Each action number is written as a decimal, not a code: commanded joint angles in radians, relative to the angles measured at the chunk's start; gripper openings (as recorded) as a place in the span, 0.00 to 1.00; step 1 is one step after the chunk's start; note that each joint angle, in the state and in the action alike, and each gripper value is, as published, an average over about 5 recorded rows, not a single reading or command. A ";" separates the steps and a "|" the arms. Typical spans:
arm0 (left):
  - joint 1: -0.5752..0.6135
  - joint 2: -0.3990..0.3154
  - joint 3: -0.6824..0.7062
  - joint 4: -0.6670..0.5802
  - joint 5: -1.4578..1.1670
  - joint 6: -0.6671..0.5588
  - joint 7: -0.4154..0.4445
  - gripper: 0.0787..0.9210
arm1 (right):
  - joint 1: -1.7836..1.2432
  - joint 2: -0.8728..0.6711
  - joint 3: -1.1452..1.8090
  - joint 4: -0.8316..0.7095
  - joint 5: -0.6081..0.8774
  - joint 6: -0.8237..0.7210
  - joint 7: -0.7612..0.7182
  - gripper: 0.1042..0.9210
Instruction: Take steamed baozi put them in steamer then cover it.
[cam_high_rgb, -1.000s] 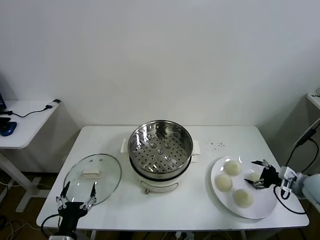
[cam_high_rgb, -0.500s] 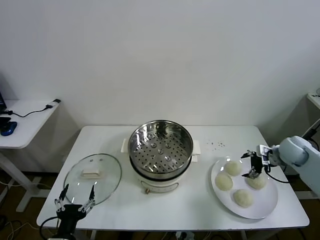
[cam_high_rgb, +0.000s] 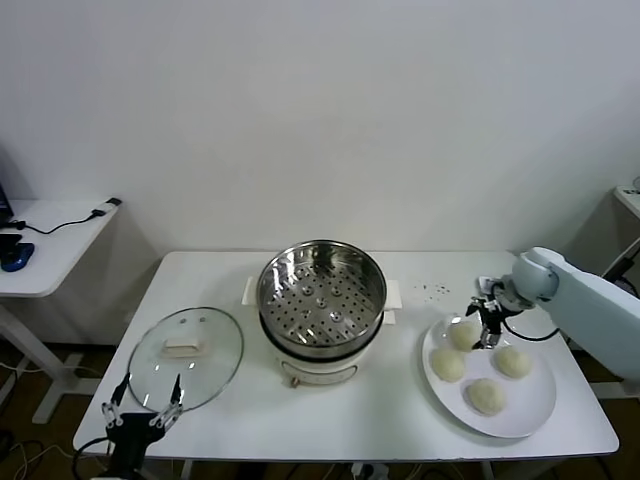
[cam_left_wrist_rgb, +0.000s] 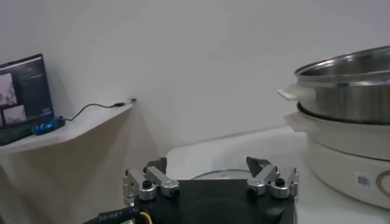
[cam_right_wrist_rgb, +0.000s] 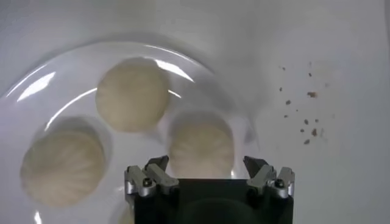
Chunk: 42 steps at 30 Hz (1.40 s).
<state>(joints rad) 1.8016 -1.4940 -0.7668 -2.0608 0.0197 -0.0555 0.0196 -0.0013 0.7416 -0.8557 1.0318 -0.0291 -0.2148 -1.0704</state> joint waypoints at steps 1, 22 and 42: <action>0.001 -0.001 -0.009 0.012 -0.006 -0.002 -0.002 0.88 | 0.063 0.071 -0.097 -0.082 -0.001 0.001 -0.016 0.88; 0.009 0.001 -0.014 0.016 -0.009 -0.007 -0.005 0.88 | 0.042 0.021 -0.059 -0.039 0.008 0.010 -0.014 0.60; 0.034 0.003 -0.006 0.015 -0.002 -0.011 -0.001 0.88 | 0.795 0.279 -0.466 0.061 -0.023 0.702 -0.127 0.60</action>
<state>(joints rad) 1.8310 -1.4908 -0.7791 -2.0475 0.0114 -0.0670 0.0173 0.4883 0.8667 -1.1729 1.0654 0.0228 0.1615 -1.1516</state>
